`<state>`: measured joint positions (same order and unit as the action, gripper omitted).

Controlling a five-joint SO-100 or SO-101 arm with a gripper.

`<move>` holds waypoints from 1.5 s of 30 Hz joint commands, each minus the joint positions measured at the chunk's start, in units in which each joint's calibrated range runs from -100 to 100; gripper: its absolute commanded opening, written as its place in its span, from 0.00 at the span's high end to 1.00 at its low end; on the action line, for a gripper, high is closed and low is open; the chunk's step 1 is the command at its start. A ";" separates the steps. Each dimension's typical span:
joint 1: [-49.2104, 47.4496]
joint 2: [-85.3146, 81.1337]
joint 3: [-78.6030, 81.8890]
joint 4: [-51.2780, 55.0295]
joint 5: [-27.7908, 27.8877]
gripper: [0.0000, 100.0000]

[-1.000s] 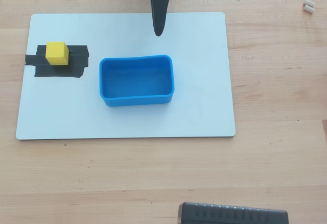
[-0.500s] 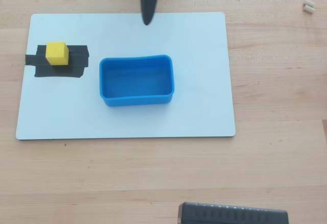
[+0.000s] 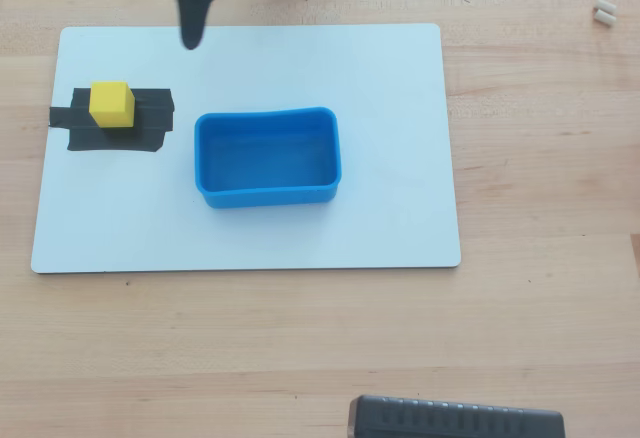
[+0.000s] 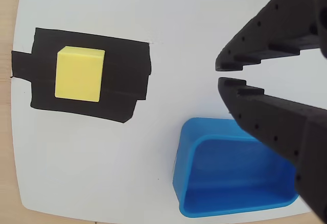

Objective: Pick up yellow cube and drop it in the blue rectangular bin

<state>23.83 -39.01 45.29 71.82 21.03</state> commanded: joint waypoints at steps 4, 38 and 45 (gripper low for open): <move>2.59 12.12 -15.11 1.01 4.20 1.00; 15.37 38.13 -40.11 2.50 6.45 0.64; 13.22 41.20 -38.93 2.50 6.50 0.64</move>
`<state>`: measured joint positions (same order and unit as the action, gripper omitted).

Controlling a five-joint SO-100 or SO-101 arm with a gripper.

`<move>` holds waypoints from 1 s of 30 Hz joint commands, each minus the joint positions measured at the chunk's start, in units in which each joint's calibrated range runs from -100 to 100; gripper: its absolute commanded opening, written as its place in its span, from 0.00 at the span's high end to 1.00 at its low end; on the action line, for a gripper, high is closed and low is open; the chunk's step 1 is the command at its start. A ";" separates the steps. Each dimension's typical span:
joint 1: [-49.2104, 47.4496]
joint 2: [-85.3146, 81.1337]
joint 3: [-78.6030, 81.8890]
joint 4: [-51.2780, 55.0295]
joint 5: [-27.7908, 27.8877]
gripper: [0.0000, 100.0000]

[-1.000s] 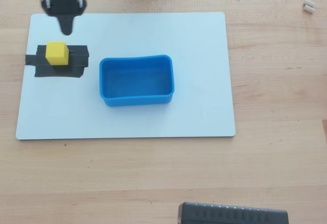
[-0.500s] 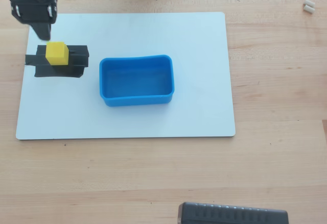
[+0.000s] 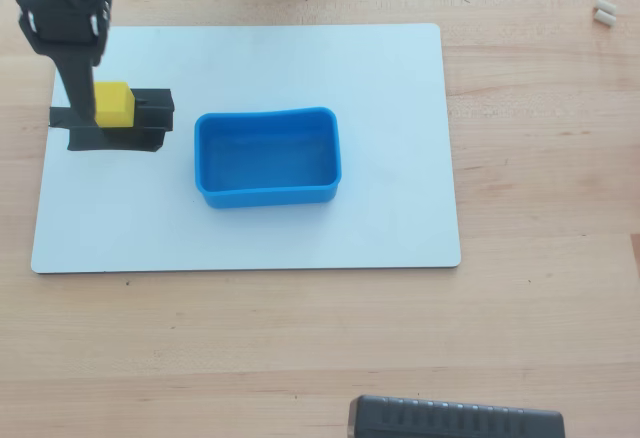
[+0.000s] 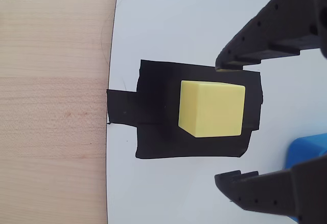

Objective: Pick up yellow cube and drop it in the blue rectangular bin

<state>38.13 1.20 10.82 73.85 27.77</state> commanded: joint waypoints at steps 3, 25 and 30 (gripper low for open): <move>-0.99 3.96 -4.37 -0.44 -0.29 0.64; -2.02 6.47 -4.64 1.46 -3.03 0.85; -4.59 -1.52 -4.64 6.74 -5.08 0.86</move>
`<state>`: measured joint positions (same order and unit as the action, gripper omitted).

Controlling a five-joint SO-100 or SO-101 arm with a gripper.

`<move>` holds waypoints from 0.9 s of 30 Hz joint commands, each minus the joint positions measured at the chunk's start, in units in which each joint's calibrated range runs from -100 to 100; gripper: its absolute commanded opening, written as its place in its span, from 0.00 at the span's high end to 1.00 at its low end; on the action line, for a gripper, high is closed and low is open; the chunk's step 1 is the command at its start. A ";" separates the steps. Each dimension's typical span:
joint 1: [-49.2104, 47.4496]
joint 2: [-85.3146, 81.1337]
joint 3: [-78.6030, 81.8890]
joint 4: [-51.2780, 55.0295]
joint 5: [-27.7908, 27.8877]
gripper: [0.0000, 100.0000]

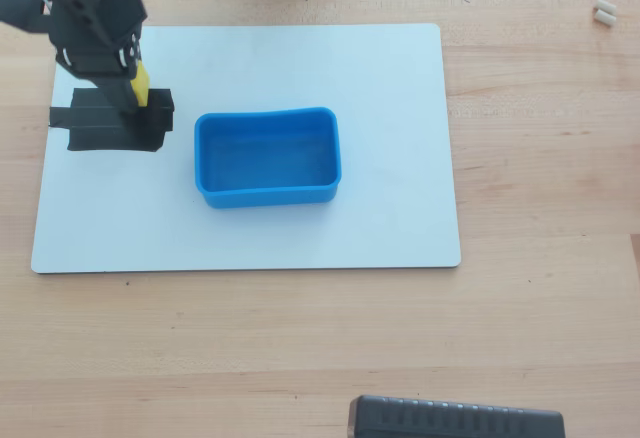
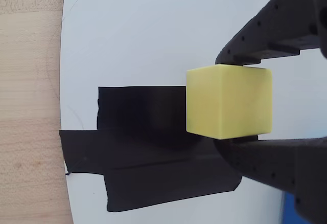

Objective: Pick up yellow cube and drop it in the blue rectangular bin

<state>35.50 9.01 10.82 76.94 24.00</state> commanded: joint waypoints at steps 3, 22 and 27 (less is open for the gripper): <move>-4.46 -14.63 -4.64 7.86 -2.49 0.86; -28.21 -37.95 12.63 8.61 -12.60 0.87; -27.44 -38.50 17.72 0.02 -13.58 0.87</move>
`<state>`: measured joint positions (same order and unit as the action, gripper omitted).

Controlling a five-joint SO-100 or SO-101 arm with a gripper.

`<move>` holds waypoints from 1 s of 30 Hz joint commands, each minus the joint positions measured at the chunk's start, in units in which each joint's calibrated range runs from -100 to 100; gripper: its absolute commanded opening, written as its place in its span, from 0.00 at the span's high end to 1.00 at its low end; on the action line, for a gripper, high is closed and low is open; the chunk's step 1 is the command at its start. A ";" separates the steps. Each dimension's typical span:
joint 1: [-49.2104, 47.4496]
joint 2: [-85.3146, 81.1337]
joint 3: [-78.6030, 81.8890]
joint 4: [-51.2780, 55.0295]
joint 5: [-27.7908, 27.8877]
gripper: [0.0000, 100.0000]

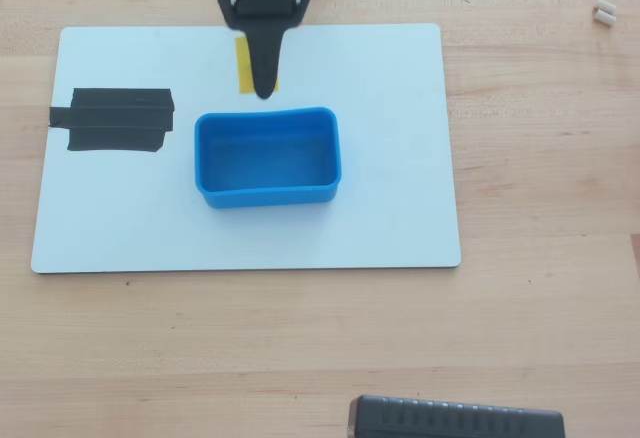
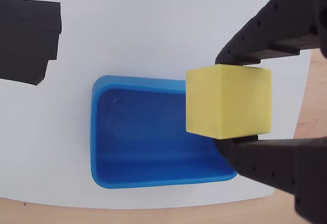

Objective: Pick up yellow cube and drop it in the blue rectangular bin

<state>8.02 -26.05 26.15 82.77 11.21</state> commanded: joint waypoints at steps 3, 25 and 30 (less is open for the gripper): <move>-0.30 -3.72 5.30 -9.78 -1.22 0.87; -8.62 6.31 9.94 -25.38 -2.34 0.76; -8.71 5.39 9.12 -23.07 -2.69 0.72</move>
<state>-1.03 -19.66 36.67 58.39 9.16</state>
